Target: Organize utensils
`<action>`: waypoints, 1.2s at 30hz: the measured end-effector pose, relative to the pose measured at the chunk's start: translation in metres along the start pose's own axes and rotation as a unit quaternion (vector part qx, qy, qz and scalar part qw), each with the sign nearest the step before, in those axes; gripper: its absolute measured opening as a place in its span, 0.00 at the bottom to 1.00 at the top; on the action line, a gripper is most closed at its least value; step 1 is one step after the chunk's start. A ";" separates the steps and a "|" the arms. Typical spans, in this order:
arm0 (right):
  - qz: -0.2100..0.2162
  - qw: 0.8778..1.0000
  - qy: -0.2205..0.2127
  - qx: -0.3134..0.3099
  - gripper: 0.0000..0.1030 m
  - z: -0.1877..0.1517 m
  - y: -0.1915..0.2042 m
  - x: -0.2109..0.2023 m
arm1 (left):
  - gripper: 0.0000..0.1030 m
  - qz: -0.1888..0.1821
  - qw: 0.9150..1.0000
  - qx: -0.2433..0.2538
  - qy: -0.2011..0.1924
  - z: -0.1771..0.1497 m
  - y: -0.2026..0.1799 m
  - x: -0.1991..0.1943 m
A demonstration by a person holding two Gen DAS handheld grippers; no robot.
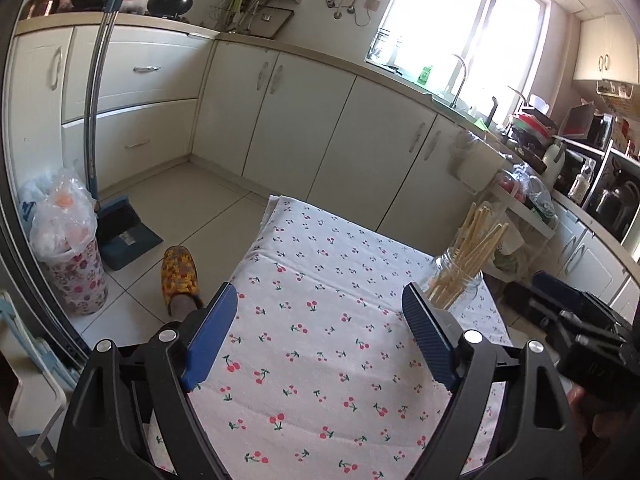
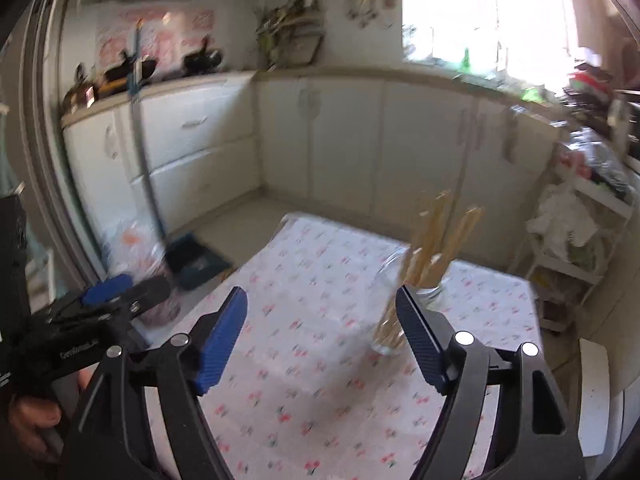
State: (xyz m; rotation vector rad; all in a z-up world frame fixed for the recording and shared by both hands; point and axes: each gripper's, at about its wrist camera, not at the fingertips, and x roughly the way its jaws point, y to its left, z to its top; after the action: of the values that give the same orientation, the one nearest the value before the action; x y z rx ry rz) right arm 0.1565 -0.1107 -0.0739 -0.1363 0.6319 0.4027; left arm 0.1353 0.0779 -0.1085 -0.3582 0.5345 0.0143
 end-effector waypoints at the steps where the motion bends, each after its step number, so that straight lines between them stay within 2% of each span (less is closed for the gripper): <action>1: 0.013 1.000 0.018 -0.006 0.72 -0.001 0.004 0.003 | 0.78 0.002 1.000 0.003 0.001 -0.002 0.000 -0.002; 6: 0.075 0.993 0.084 -0.044 0.72 -0.016 0.033 0.012 | 0.82 0.046 0.999 0.007 0.001 -0.017 0.006 -0.020; 8: 0.103 0.985 0.119 -0.065 0.72 -0.027 0.049 0.016 | 0.83 0.061 0.998 0.004 0.004 -0.021 0.014 -0.025; 13: 0.130 0.974 0.147 -0.110 0.72 -0.048 0.083 0.014 | 0.85 0.095 0.995 -0.007 0.024 -0.034 0.038 -0.036; 23: 0.158 0.962 0.175 -0.136 0.75 -0.080 0.125 0.000 | 0.85 0.110 0.993 -0.021 0.041 -0.059 0.059 -0.065; 36: 0.146 0.965 0.183 -0.120 0.79 -0.097 0.145 -0.020 | 0.89 0.112 0.992 -0.049 0.044 -0.073 0.077 -0.097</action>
State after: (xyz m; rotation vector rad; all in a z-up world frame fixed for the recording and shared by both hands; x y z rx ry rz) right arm 0.0298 -0.0083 -0.1404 -0.3566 0.9714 0.7507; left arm 0.0076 0.1331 -0.1442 -0.3949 0.6611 0.2431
